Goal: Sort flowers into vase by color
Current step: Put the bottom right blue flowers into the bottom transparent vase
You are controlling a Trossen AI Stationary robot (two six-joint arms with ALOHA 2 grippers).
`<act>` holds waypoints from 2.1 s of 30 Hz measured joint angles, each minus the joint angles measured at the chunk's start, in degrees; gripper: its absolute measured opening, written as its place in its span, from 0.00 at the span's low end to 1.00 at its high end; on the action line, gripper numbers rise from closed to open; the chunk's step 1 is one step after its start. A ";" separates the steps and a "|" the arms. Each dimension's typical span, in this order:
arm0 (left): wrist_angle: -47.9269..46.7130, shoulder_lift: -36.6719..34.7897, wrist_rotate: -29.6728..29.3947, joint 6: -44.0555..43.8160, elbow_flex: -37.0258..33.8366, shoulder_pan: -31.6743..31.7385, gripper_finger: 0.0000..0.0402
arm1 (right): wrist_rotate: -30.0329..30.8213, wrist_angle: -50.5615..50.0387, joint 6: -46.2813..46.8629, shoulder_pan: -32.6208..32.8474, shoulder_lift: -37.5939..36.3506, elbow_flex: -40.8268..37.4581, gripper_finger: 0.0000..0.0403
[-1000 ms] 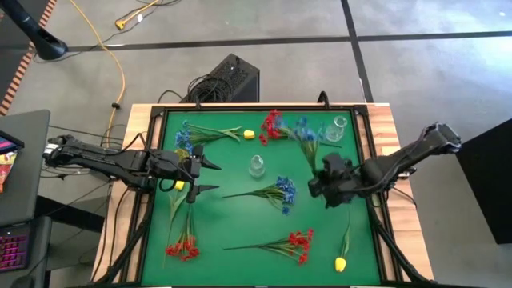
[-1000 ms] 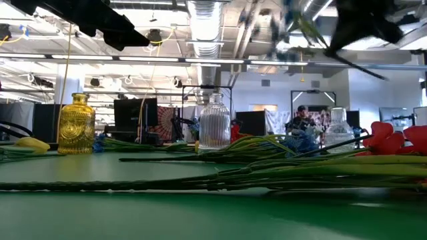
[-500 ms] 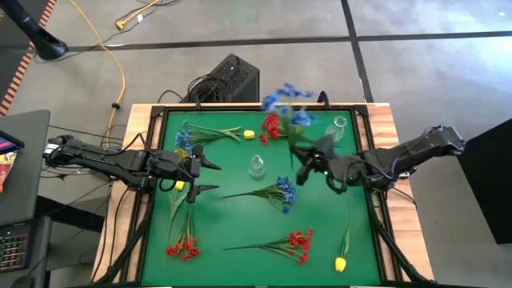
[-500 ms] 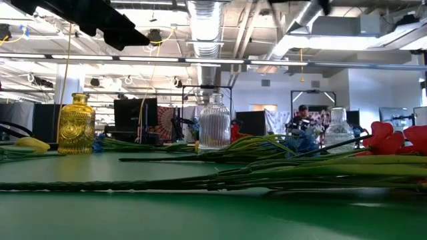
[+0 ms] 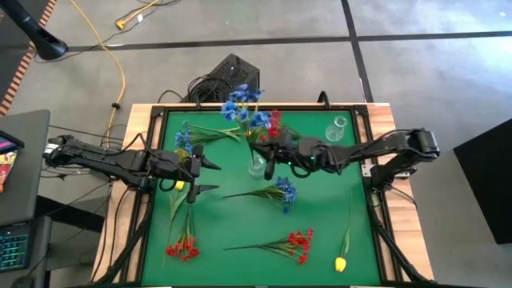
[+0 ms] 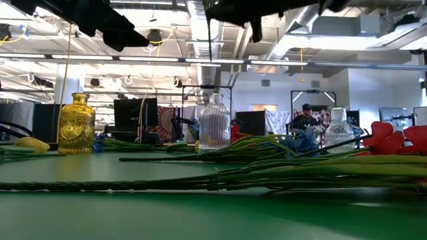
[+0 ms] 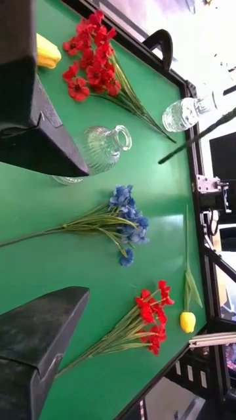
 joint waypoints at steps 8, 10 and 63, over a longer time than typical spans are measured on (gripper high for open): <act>-0.30 -0.02 0.00 0.00 0.00 -0.02 0.69 | -0.80 6.84 -2.57 -0.71 1.01 -3.78 0.06; -0.28 -0.02 0.00 0.00 0.00 -0.02 0.69 | -0.80 13.15 -2.22 -1.61 0.36 -7.90 0.06; -0.41 0.00 -1.79 0.92 0.00 -0.02 0.69 | -2.31 28.26 -4.42 -3.85 7.92 -16.48 0.12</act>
